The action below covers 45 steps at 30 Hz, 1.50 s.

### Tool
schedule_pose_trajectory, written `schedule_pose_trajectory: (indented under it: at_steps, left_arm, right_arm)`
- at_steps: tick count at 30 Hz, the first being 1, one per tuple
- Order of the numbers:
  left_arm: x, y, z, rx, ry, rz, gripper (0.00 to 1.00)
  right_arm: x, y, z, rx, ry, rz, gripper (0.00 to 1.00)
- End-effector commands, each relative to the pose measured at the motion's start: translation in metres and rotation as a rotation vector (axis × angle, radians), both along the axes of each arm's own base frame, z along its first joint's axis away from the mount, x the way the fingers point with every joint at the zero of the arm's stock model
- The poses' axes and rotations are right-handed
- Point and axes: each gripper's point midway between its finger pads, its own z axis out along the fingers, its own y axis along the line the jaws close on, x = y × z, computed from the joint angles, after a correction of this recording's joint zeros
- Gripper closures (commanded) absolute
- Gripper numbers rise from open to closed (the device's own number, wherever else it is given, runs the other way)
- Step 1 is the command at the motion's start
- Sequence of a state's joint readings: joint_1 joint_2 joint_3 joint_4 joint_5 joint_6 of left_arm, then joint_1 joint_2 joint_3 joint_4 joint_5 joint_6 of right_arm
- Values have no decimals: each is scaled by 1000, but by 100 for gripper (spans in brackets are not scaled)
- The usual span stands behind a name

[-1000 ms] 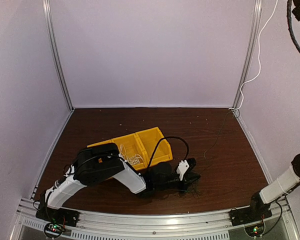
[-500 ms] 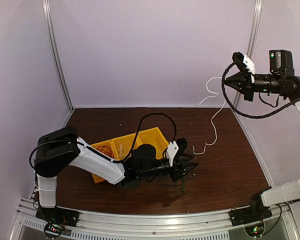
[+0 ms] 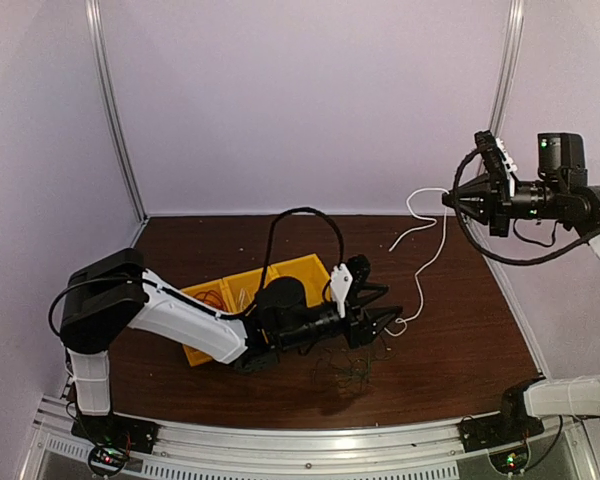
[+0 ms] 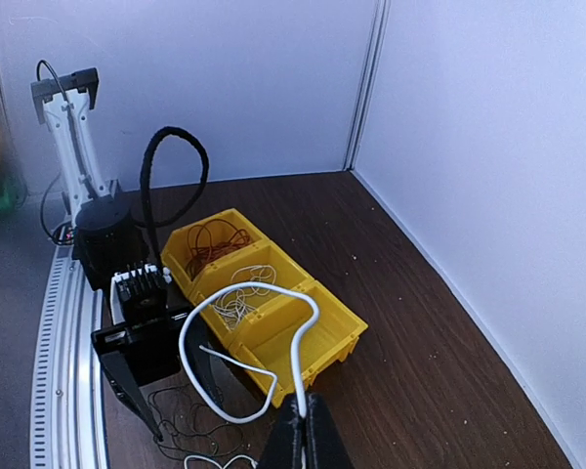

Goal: Untangle the cables
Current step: Pass from the right arm to the left, then untie one of the twisted cables from the tangled cable pile.

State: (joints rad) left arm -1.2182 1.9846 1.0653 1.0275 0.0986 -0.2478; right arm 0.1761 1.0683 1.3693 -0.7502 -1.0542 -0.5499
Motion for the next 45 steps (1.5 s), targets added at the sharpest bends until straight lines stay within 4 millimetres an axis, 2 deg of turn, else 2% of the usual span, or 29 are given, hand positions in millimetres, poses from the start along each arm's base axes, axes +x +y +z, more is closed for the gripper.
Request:
schedule_pose_trajectory:
  at_steps: [1, 6, 12, 14, 17, 22, 24, 26, 27, 28, 29, 31, 33, 38, 45]
  left_arm:
    - [27, -11, 32, -96, -56, 130, 44]
    - [47, -31, 28, -70, -81, 201, 41]
    - [57, -56, 21, -39, -108, 208, 45]
    - [59, -61, 18, -32, -117, 207, 53]
    - [64, -60, 17, -37, -113, 215, 74]
    - [61, -47, 30, -73, -111, 219, 99]
    - [57, -40, 36, -85, -111, 211, 100]
    - [49, -31, 41, -94, -111, 188, 100]
    - [45, -28, 47, -101, -108, 173, 100]
    - [42, -22, 55, -108, -100, 162, 100]
    - [41, -19, 57, -107, -80, 159, 100]
    - [41, -6, 70, -113, -35, 171, 100]
    - [43, 8, 76, -114, 6, 186, 100]
    - [50, 35, 89, -124, 80, 234, 100]
    - [48, 58, 103, -166, 95, 262, 100]
  right_arm:
    - [-7, 8, 7, 94, 50, 58, 100]
    - [-12, 13, 8, 128, 70, 93, 100]
    - [-15, 15, 7, 136, 82, 107, 100]
    - [-17, 16, 5, 134, 85, 114, 100]
    - [-17, 16, 2, 127, 88, 116, 100]
    - [-14, 16, -4, 118, 94, 106, 100]
    - [-9, 15, -9, 116, 104, 85, 100]
    - [5, 13, -17, 120, 122, 27, 86]
    - [20, 10, -25, 123, 133, -42, 80]
    - [31, 7, -31, 123, 143, -91, 67]
    - [37, 6, -40, 117, 156, -117, 60]
    - [41, 5, -58, 95, 178, -120, 45]
    - [38, 6, -76, 76, 197, -104, 37]
    - [29, 7, -131, 12, 245, -68, 28]
    - [13, 33, -216, -156, 380, 40, 29]
